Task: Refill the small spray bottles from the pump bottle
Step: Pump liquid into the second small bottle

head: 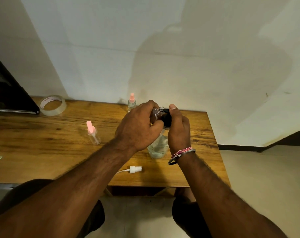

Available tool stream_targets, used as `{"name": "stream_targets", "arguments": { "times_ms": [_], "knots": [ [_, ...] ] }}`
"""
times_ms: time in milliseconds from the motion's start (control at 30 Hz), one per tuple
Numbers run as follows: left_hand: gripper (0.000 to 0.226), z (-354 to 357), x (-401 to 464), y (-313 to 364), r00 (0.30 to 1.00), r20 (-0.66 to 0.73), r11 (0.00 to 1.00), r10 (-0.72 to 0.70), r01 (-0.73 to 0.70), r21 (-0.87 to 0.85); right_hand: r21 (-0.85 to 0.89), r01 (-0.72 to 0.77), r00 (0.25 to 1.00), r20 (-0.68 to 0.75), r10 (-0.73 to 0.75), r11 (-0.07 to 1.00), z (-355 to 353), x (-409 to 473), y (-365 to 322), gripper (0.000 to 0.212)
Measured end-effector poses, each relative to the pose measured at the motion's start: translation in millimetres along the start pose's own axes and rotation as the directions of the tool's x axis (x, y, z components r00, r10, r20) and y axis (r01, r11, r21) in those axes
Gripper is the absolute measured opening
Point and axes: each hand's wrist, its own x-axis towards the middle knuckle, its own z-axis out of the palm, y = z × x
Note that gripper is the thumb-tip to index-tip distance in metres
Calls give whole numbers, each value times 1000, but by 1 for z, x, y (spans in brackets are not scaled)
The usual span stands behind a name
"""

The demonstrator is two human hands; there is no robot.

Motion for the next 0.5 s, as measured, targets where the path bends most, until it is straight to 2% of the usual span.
{"name": "stream_targets", "arguments": {
  "times_ms": [200, 500],
  "knots": [
    [25, -3, 2, 5, 999, -29, 1000, 14, -15, -20, 32, 5, 998, 55, -7, 999, 0, -3, 0, 60],
    [19, -5, 3, 4, 1000, -21, 1000, 12, -12, -12, 13, -6, 997, 79, 5, 1000, 1, -2, -1, 52]
  ]
}}
